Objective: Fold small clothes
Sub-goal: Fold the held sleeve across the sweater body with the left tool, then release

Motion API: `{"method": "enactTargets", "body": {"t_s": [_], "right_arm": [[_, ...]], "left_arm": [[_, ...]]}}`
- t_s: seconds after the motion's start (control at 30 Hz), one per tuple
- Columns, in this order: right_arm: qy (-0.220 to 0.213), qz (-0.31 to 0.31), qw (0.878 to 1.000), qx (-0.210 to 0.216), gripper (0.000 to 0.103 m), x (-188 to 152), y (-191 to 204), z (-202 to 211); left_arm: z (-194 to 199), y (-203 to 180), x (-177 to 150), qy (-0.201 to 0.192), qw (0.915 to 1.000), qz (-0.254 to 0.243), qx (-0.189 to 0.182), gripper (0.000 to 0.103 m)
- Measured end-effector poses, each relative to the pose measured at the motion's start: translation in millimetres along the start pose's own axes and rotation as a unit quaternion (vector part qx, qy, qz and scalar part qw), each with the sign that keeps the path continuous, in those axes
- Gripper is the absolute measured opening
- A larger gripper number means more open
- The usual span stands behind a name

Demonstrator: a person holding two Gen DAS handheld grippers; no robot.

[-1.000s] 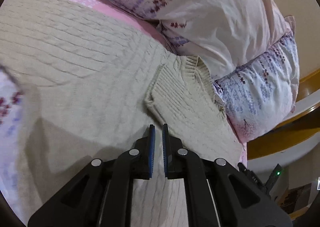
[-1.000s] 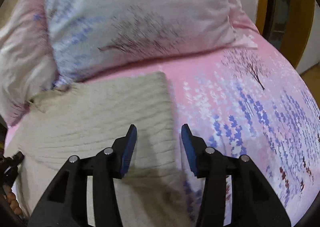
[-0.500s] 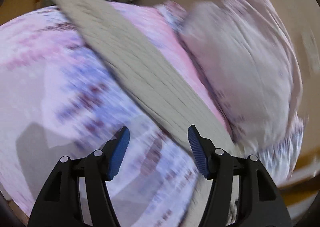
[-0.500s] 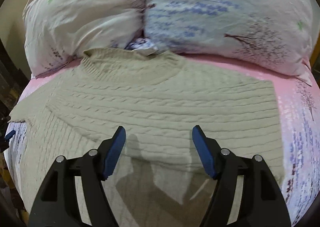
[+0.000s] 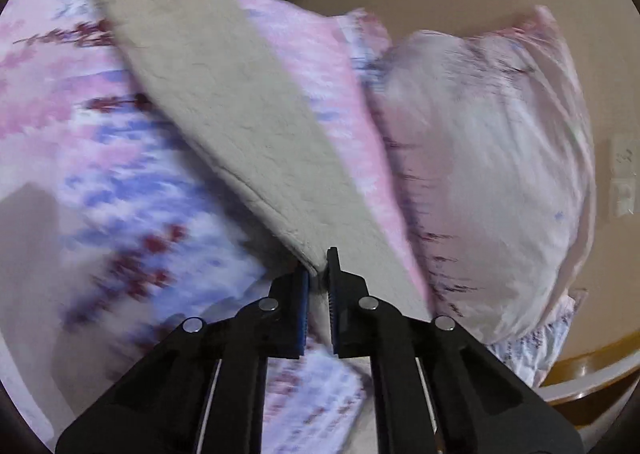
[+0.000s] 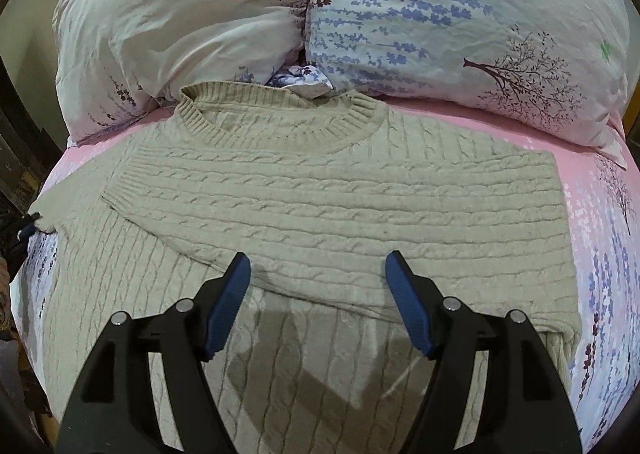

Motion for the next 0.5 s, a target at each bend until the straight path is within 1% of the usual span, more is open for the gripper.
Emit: {"method": "enactTargets", "body": {"t_s": [0.03,0.1,0.13,0.2,0.23,0.3,0.33,0.4,0.43,0.5], "right_arm": [[-0.001,-0.001,1.0,0.0,0.07,0,-1,1],[-0.004,-0.003,1.0,0.001,0.07,-1,-3,4],[-0.005,-0.004,1.0,0.0,0.07,-1,-5,6],[-0.007,-0.009,1.0,0.0,0.07,-2,-8,7],[-0.008,-0.012,1.0,0.001,0.07,-4,-10,8],[-0.009,-0.013,1.0,0.001,0.07,-6,-12,8],[-0.009,-0.014,1.0,0.001,0.07,-7,-12,9],[-0.009,-0.016,1.0,0.0,0.07,-9,-14,10],[-0.01,-0.017,1.0,-0.001,0.07,-10,-15,11],[-0.011,-0.019,1.0,-0.003,0.07,-10,-18,14]], "left_arm": [[5,-15,-5,-0.01,0.9995,-0.013,-0.027,0.007],[12,-42,-14,-0.007,0.996,-0.029,-0.084,0.007],[16,-64,-25,-0.002,0.9916,-0.045,-0.121,0.007],[20,-97,-44,0.008,0.9833,-0.081,-0.163,0.007],[20,-120,-62,0.022,0.9762,-0.108,-0.187,0.007],[16,-149,-92,0.048,0.9645,-0.15,-0.212,0.007],[9,-165,-116,0.067,0.9564,-0.18,-0.22,0.007],[-6,-182,-151,0.095,0.9462,-0.223,-0.214,0.007],[-20,-187,-173,0.117,0.9414,-0.244,-0.202,0.007],[-50,-188,-208,0.164,0.9365,-0.263,-0.163,0.007]]}}
Point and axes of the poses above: each gripper's, at about its wrist camera, not at the fingertips, and z roughly against the way its jaws point, y to its left, x to its top, the point moved 4 cm from there along -z, roughly the way its jaws point, and after that the axes turned 7 degrees about x, right-handed, at the moved point
